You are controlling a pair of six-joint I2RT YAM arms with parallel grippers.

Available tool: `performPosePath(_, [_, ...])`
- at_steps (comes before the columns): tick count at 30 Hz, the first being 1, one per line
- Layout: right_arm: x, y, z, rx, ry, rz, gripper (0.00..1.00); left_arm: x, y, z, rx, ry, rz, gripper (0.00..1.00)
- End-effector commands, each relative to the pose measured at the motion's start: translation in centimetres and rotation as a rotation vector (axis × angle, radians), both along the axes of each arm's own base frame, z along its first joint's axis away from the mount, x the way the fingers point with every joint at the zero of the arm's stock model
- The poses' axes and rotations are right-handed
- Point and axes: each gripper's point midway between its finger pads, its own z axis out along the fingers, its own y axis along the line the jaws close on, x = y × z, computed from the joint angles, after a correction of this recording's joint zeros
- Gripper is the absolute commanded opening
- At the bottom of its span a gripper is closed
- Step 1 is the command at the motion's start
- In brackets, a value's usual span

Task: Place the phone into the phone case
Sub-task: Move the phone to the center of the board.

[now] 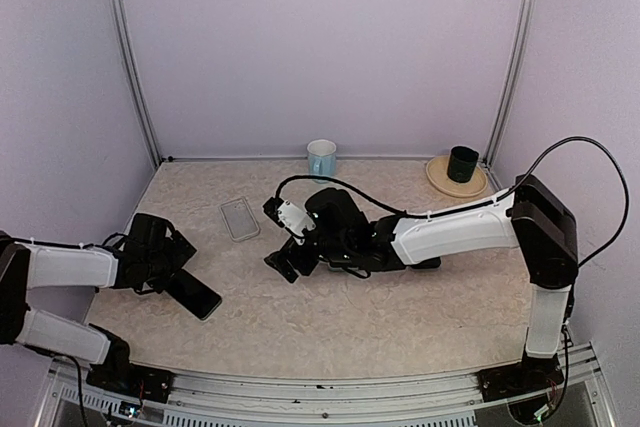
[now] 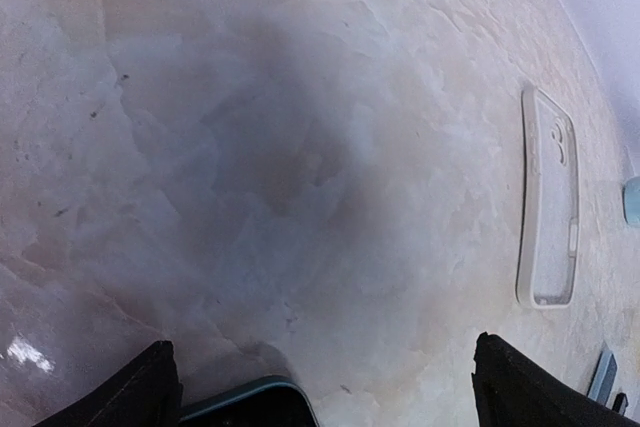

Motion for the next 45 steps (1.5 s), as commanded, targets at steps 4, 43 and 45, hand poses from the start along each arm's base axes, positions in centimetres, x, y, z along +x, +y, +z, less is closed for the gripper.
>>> performPosePath(4, [-2.5, 1.1, 1.2, -0.022, -0.048, 0.119, 1.0, -4.0, -3.9, -2.8, -0.091, 0.151, -0.121, 0.99])
performPosePath(43, [-12.7, 12.7, -9.6, -0.193, 0.091, 0.238, 1.0, -3.6, -1.6, -1.9, -0.034, 0.057, -0.027, 0.99])
performPosePath(45, [-12.6, 12.7, -9.9, -0.198, 0.097, 0.226, 1.0, -3.6, -1.8, -2.0, -0.039, 0.059, -0.034, 0.99])
